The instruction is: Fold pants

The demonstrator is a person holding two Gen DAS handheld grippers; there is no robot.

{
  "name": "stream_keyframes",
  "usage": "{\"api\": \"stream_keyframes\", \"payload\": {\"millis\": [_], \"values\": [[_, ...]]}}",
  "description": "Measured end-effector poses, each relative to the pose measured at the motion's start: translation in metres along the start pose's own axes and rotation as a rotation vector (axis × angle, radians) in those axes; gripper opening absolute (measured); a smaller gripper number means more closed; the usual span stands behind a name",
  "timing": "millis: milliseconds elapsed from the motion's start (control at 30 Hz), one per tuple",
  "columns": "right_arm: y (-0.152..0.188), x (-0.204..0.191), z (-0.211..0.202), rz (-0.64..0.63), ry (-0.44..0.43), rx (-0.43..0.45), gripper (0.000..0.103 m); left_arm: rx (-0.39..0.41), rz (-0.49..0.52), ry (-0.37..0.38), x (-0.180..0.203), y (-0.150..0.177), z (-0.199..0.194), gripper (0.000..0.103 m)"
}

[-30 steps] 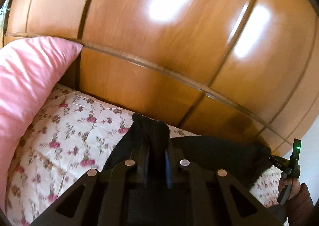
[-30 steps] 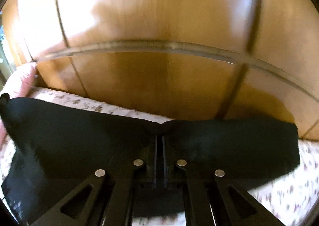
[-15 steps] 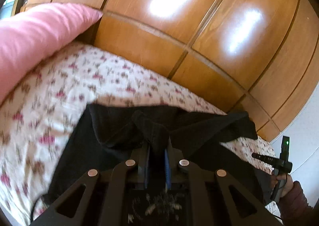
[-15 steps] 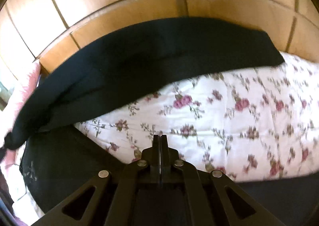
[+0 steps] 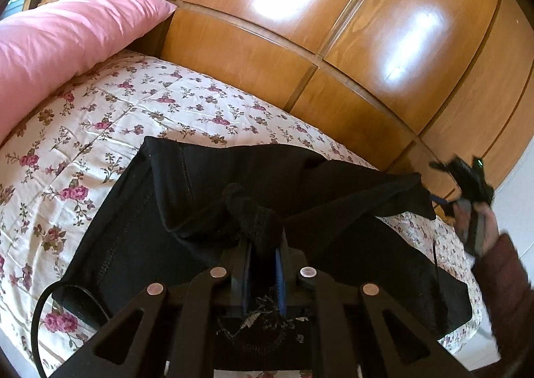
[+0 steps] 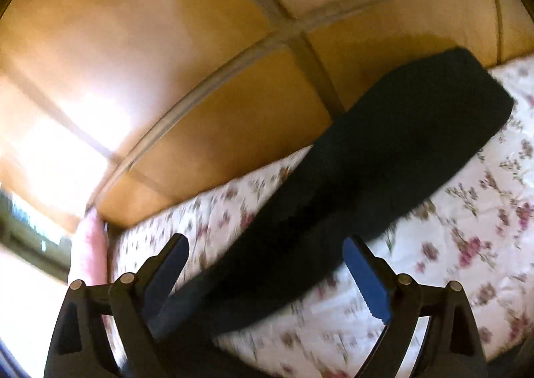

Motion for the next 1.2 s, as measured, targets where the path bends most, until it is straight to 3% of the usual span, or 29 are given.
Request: {"api": "stream_keyframes", "payload": {"millis": [100, 133, 167, 233, 333, 533, 667, 867, 1033, 1200], "values": [[-0.021, -0.002, 0.032, 0.045, 0.078, -0.032, 0.079, -0.005, 0.003, -0.001, -0.001, 0.001, 0.002, 0.011], [-0.022, -0.002, 0.041, 0.038, 0.099, -0.046, 0.064, -0.007, 0.003, 0.000, -0.001, 0.000, 0.002, 0.011], [-0.024, -0.002, 0.052, 0.025, 0.137, -0.058, 0.042, -0.007, 0.002, 0.000, -0.002, 0.000, 0.003, 0.011], [-0.023, -0.002, 0.064, -0.022, 0.193, -0.073, 0.012, -0.004, -0.009, 0.002, -0.004, -0.006, 0.004, 0.011], [-0.018, -0.004, 0.059, -0.054, 0.182, -0.052, 0.010, 0.026, -0.023, 0.005, -0.010, -0.026, 0.002, 0.011], [0.016, -0.005, -0.043, -0.058, -0.092, 0.027, 0.009, 0.140, -0.137, 0.064, -0.037, -0.070, -0.020, 0.014], [0.071, 0.023, -0.094, -0.058, -0.151, 0.024, 0.008, 0.119, -0.268, 0.105, -0.059, -0.045, -0.030, 0.031], [0.146, 0.092, -0.098, 0.011, -0.094, -0.053, 0.008, 0.073, -0.520, 0.176, -0.084, 0.026, -0.047, 0.041], [0.165, 0.114, -0.079, 0.052, -0.078, -0.083, 0.008, 0.078, -0.631, 0.233, -0.084, 0.055, -0.059, 0.052], [0.160, 0.119, -0.067, 0.097, -0.119, -0.099, 0.009, 0.028, -0.611, 0.183, -0.077, 0.053, -0.056, 0.054]]}}
Point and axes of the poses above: each gripper's, at about its wrist camera, not at the fingertips, and z roughly the way its jaws point, x to its right, y to its underside, the point moved 8 cm from there along z, roughly the way its jaws point, and after that the axes turned 10 degrees about z, right-handed, at the moved point
